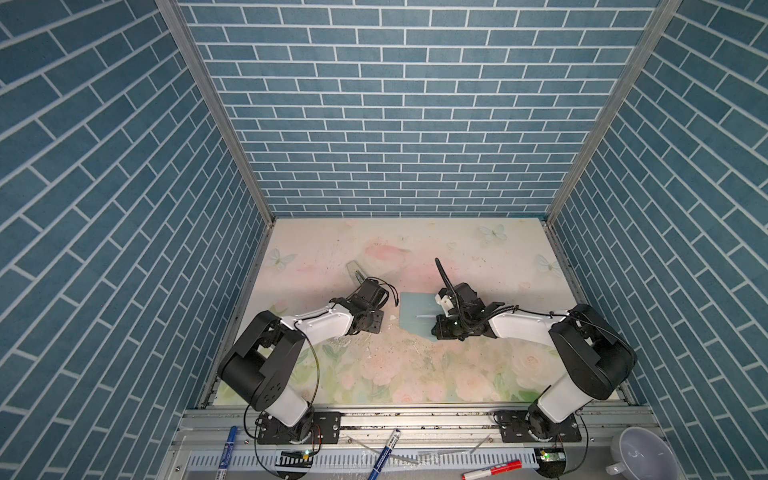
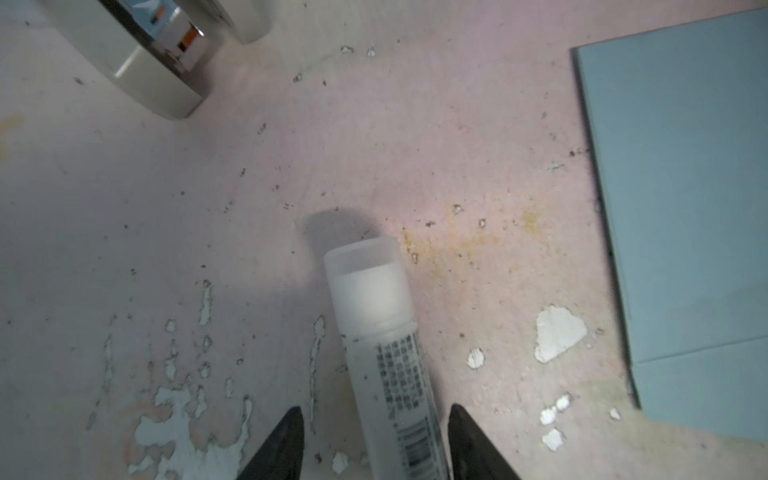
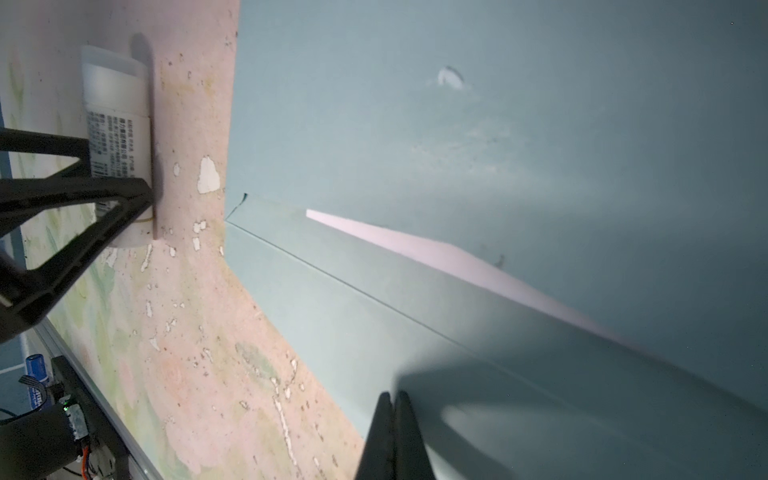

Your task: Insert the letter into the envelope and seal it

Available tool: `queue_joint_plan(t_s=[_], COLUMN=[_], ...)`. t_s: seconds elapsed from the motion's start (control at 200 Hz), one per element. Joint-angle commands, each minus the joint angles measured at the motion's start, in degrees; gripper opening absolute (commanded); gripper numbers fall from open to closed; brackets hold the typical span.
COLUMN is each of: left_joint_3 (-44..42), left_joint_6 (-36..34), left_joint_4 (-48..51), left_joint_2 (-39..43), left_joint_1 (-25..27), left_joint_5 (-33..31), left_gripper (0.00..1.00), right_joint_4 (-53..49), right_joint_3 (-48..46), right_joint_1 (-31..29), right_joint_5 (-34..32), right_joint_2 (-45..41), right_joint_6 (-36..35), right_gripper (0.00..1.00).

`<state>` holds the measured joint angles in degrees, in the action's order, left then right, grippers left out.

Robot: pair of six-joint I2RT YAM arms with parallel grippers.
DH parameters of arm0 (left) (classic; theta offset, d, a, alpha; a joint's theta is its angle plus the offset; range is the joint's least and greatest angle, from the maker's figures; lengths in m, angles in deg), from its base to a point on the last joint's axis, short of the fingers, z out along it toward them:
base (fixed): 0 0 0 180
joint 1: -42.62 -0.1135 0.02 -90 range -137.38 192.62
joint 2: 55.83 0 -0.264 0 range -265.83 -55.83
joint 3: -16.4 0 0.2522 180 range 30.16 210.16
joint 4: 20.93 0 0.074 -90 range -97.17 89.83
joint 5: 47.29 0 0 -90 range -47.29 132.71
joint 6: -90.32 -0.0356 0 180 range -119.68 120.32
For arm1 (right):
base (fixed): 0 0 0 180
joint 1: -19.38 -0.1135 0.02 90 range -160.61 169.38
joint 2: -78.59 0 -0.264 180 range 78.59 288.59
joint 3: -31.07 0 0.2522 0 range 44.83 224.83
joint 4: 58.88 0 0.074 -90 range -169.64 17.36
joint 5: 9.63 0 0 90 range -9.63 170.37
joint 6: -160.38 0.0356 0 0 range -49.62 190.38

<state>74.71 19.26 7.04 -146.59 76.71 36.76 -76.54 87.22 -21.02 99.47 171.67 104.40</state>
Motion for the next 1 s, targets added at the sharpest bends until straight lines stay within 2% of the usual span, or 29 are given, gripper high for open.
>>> queue_joint_plan(t_s=[0.0, 0.33, 0.615, 0.81, 0.995], left_joint_3=[1.3, 1.1, 1.2, 0.5, -4.0], left_joint_6=[0.2, 0.8, 0.7, -2.5, -9.2], left_joint_4=[-0.2, -1.0, -0.9, -4.1, -13.2], left_joint_2=[-1.1, -3.1, -3.1, 2.5, 13.7], left_joint_1=[-0.3, -0.3, -0.3, -0.3, -0.3], left_joint_5=[0.2, 0.7, 1.5, 3.5, 7.6], left_gripper=[0.52, 0.35, 0.08, 0.00, 0.00], right_joint_4=[-3.2, -3.2, -3.5, -5.1, -10.8], right_joint_3=[-0.9, -1.0, -0.4, 1.9, 6.6], right_joint_1=[-0.2, -0.2, -0.2, -0.2, -0.2], right_joint_5=[-2.7, -2.7, -2.5, -2.4, -4.4], right_joint_2=[1.4, 1.4, 0.9, -2.6, -10.5], right_joint_6=[-1.9, -1.9, -2.0, -2.9, -6.1], right_gripper=[0.00, 0.00, 0.04, 0.22, 0.38])
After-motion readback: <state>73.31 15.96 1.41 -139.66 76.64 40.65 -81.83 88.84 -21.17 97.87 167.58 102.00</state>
